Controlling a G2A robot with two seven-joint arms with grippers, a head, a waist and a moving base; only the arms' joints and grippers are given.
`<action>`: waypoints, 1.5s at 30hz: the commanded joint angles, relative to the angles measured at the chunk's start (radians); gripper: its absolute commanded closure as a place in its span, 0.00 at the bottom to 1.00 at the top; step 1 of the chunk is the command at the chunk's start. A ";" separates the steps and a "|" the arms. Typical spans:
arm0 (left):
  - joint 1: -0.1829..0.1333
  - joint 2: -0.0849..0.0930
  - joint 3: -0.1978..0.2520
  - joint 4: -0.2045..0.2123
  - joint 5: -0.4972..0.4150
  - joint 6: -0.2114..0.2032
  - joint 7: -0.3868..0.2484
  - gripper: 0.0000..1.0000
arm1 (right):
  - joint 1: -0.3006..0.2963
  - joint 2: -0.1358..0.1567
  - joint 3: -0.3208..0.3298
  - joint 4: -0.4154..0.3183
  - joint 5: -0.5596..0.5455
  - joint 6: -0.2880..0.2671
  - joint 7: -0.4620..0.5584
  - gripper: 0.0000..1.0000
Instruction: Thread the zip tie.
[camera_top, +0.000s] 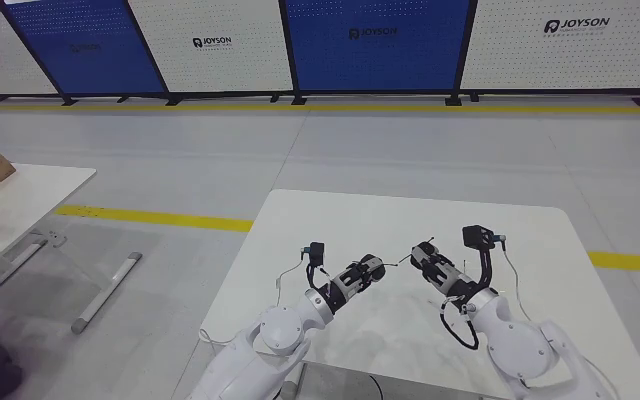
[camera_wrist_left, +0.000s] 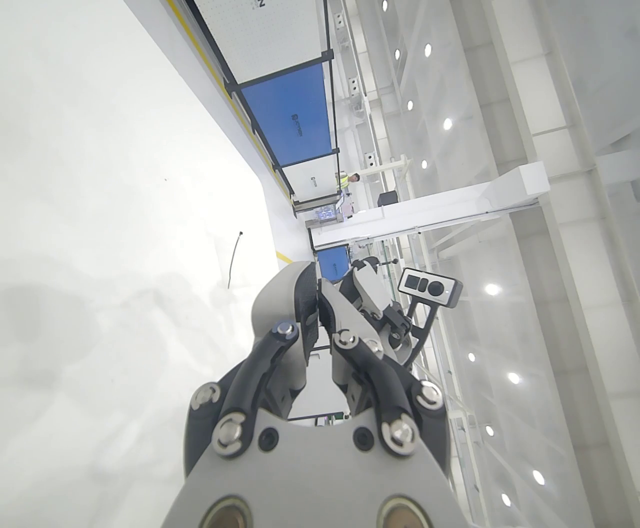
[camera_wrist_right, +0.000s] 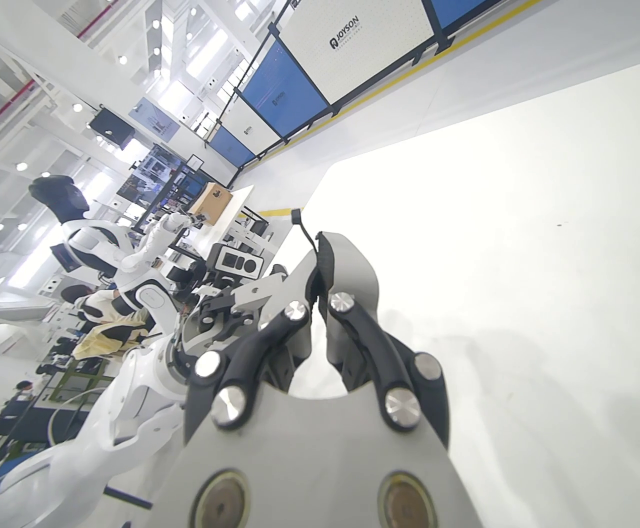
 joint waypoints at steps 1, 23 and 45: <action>-0.006 -0.001 0.004 0.001 0.024 0.003 0.018 1.00 | 0.000 0.000 0.000 0.000 0.000 0.000 0.000 1.00; -0.011 -0.004 0.012 0.001 0.031 0.004 0.028 1.00 | 0.006 -0.012 -0.001 0.016 -0.008 -0.001 -0.004 1.00; -0.011 -0.004 0.012 0.001 0.031 0.004 0.028 1.00 | -0.025 -0.024 0.034 -0.014 -0.034 -0.001 0.021 1.00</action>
